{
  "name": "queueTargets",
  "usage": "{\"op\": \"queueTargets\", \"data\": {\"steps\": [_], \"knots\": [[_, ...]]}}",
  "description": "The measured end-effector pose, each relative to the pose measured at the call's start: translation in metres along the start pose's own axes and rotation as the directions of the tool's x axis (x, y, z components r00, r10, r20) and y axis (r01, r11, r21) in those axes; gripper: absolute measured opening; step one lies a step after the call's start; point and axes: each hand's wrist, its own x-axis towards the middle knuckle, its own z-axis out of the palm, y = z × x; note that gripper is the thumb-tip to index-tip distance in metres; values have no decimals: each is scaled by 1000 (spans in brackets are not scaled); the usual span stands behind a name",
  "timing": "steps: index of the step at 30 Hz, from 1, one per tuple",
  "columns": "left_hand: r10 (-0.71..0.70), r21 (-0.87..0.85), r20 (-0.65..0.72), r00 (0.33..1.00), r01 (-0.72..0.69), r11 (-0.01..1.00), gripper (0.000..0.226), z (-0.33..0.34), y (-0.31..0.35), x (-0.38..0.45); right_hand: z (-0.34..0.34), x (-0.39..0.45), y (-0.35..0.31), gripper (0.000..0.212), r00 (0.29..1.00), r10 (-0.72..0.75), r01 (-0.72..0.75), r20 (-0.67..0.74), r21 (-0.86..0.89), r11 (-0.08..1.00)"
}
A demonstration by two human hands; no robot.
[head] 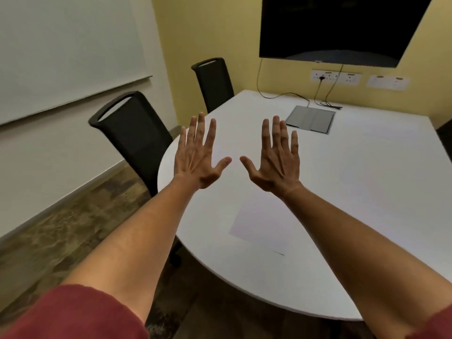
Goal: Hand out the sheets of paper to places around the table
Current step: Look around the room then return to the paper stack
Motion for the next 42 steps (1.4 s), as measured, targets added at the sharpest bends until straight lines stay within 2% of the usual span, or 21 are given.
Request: {"op": "queueTargets", "data": {"steps": [12,23,30,36,39,42], "knots": [[206,-154,93,974,-190,970,95,92,41,82,60,24,59,99,971,226,-215,80,-133,968],[392,-336,229,891,-305,891,94,186,48,107,117,10,68,95,868,469,-425,162,-249,871],[446,-445,361,819,-268,854,90,242,57,86,152,-17,74,91,776,574,-503,262,-293,813],[437,-446,465,770,-223,867,90,286,65,58,187,-36,87,88,722,601,-531,343,-282,799],[404,-434,523,751,-174,884,91,305,69,49,206,-43,95,87,688,615,-561,386,-255,787],[324,-421,592,738,-59,905,89,319,75,42,222,-51,103,83,629,641,-607,441,-237,759]]}}
